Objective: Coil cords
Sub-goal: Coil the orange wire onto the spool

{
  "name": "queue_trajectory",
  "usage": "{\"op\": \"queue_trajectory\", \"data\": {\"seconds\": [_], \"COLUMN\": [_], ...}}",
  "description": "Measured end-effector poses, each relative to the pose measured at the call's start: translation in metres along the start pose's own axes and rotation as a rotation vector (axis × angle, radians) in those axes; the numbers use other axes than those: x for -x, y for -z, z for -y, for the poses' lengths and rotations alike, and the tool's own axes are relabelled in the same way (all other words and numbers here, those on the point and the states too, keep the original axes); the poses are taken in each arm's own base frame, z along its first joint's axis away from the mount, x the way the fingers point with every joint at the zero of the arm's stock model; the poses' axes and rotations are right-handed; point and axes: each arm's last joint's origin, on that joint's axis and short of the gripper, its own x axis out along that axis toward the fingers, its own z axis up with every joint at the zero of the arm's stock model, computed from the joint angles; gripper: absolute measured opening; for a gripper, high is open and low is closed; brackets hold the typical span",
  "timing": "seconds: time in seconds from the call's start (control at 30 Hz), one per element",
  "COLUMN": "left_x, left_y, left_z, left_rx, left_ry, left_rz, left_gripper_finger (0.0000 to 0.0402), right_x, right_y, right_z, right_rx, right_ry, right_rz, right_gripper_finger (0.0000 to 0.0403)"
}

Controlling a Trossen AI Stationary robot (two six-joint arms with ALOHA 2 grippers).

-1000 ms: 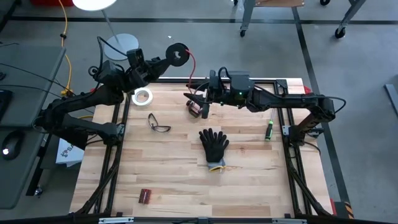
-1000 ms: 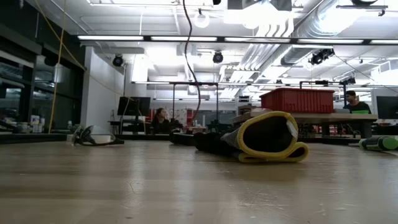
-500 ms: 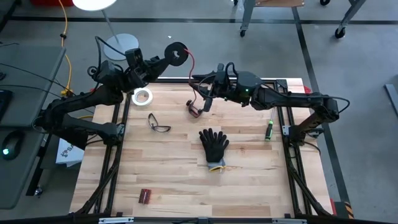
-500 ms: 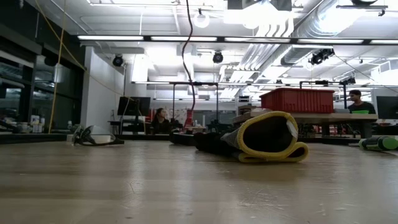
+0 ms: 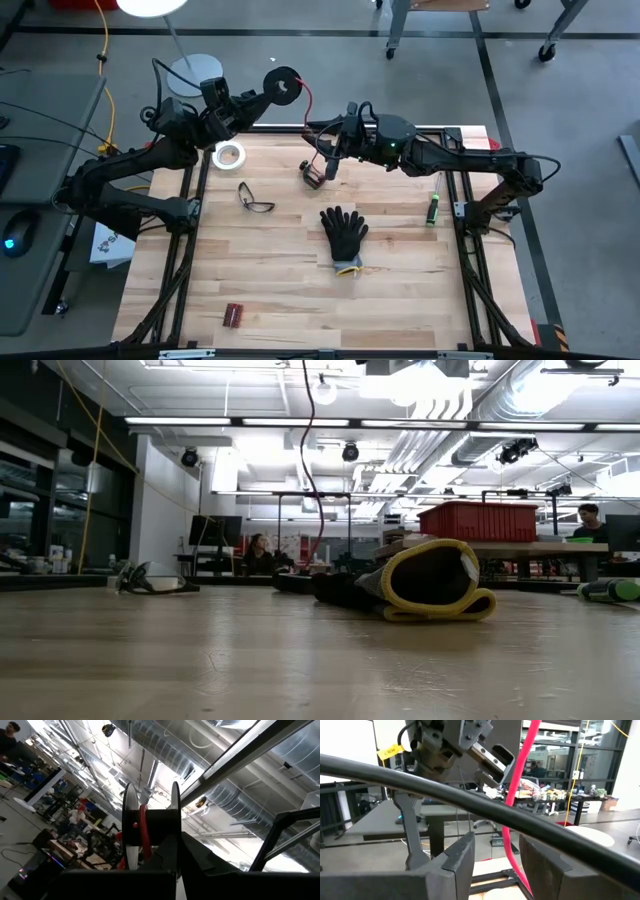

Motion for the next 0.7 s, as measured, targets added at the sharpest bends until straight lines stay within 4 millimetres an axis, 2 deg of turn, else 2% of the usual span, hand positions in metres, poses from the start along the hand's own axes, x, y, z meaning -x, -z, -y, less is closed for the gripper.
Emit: {"op": "queue_trajectory", "data": {"seconds": [0.33,0.7], "left_x": [0.0,-0.0001], "left_y": [-0.0001,-0.0006], "left_z": [-0.0002,0.0002], "left_rx": [-0.008,-0.01], "left_ry": [-0.005,-0.004], "left_rz": [0.004,0.013], "left_gripper_finger": [0.0,0.0], "right_x": [-0.0019,-0.0017], "right_y": [0.0037,0.0032], "right_z": [-0.002,-0.0021], "right_rx": [0.001,-0.013], "right_ry": [-0.024,-0.029], "right_rz": [-0.015,-0.012], "right_gripper_finger": [0.0123,0.0122]}}
